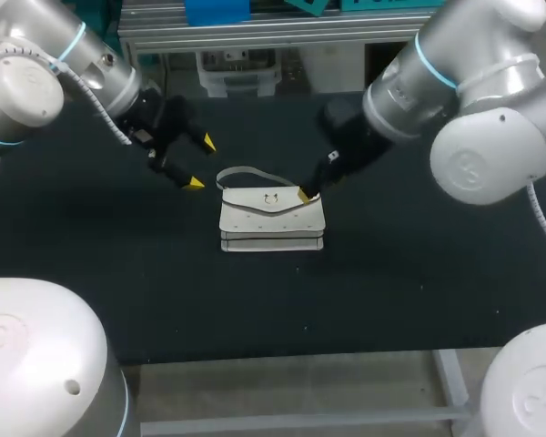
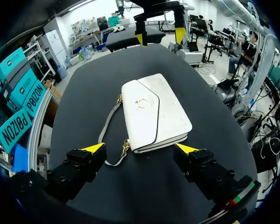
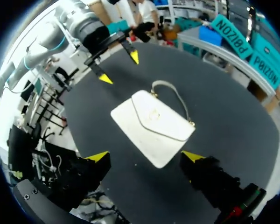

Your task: Pick up the bag, open it, inspect its contents, close it, and place it on the opposite side

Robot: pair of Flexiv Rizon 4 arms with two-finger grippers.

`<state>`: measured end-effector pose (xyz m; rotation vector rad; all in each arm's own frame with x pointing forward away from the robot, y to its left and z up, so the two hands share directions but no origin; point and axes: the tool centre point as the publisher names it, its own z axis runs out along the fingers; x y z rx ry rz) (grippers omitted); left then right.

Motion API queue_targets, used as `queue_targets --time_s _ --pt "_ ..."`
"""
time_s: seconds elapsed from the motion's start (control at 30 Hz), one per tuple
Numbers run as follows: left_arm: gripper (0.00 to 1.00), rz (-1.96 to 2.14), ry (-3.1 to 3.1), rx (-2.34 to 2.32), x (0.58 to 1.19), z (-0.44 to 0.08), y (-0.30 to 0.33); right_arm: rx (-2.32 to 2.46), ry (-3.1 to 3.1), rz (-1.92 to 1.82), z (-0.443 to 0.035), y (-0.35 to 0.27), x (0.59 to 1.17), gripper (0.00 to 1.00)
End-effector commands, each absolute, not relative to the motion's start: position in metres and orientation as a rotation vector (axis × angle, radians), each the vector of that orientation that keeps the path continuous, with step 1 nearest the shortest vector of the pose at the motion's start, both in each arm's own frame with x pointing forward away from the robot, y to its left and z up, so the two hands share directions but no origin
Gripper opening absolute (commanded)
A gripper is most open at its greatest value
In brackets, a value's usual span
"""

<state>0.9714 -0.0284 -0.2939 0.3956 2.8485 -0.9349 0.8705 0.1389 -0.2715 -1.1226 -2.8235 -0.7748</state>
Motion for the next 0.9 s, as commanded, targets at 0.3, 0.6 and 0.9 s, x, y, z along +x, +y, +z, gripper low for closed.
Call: queue_targets --time_s 0.3,0.6,0.9 --pt "1.0 -0.883 2.764 0.494 0.957 -0.295 -0.049 -0.831 -3.421 -0.744 -0.308 0.142 0.847 1.0" --pt "1.0 -0.862 2.76 0.489 0.959 -0.296 -0.052 -0.771 -3.469 -0.668 -0.314 0.148 0.843 1.0" --pt "1.0 -0.862 2.76 0.489 0.959 -0.296 -0.052 -0.771 -3.469 -0.668 -0.314 0.148 0.843 1.0"
